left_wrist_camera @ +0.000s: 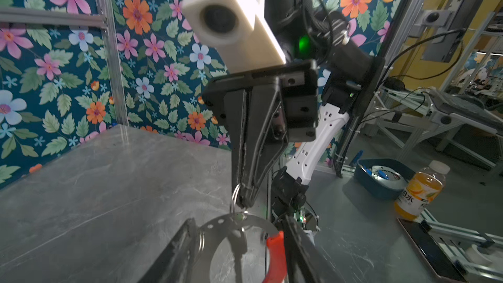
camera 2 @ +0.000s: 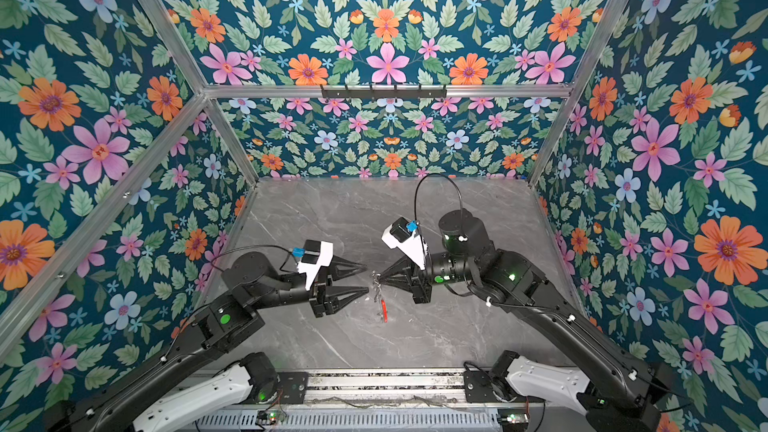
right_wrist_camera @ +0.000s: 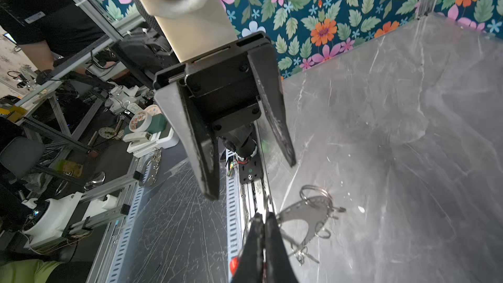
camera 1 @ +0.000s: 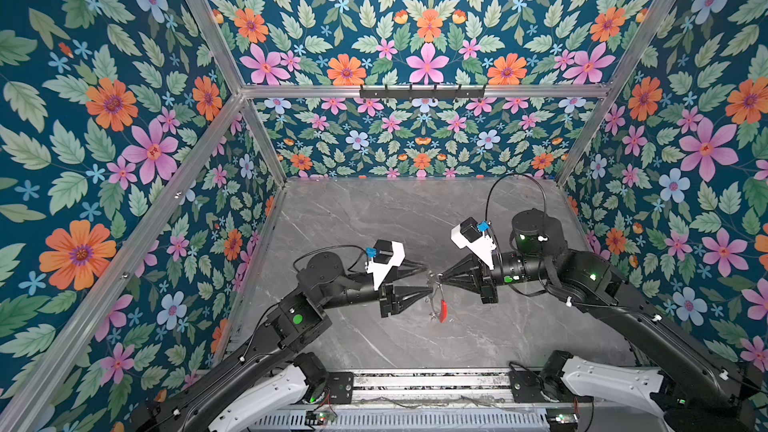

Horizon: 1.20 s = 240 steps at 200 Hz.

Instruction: Remove the keys from the keyring

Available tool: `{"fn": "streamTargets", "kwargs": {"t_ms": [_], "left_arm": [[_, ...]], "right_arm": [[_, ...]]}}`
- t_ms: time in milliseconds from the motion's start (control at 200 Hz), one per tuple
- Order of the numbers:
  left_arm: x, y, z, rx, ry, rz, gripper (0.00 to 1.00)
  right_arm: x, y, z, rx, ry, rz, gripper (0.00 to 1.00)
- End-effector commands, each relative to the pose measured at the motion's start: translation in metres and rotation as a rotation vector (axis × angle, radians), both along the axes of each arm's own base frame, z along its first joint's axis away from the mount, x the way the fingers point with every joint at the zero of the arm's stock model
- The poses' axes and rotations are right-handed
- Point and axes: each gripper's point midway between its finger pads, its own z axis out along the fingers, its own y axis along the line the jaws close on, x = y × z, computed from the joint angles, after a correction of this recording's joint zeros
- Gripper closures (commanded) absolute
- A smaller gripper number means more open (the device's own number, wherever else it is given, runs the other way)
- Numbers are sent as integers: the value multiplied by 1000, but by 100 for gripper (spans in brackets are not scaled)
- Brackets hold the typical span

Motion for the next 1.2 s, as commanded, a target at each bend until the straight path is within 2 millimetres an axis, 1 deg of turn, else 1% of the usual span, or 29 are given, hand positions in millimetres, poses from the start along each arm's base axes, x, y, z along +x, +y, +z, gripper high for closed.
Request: {"fn": "streamTargets", "kwargs": {"t_ms": [0, 115, 305, 435, 525, 765, 900, 955, 1005, 1090, 1195], "left_arm": [[-6, -4, -11, 63, 18, -58, 45], [-4, -9, -15, 92, 33, -68, 46], [-10, -12, -15, 93, 39, -121, 51], [-13, -16, -18, 107, 50, -155, 51], [-14, -17, -19, 109, 57, -174, 53], [-15, -19, -19, 112, 60, -189, 72], [-15, -20, -21, 116, 64, -193, 88], [-15, -20, -22, 117, 65, -190, 92], [-14, -20, -21, 116, 64, -186, 93], [-13, -20, -21, 110, 59, -179, 100], [-12, -19, -18, 90, 45, -167, 100]], "right_arm": [[-8, -9, -22, -123, 44, 24, 100], [-9, -7, -25, -150, 50, 43, 100], [-11, -6, -26, -176, 46, 63, 100], [-11, -4, -22, -179, 35, 73, 100], [-10, -2, -20, -176, 30, 75, 100], [-8, 2, -20, -187, 24, 79, 100], [-6, 3, -18, -182, 16, 75, 100], [-6, 3, -16, -179, 12, 73, 100], [-5, 4, -14, -176, 7, 73, 100], [-4, 5, -11, -167, -2, 70, 100], [-3, 7, -9, -149, -6, 66, 100]]}}
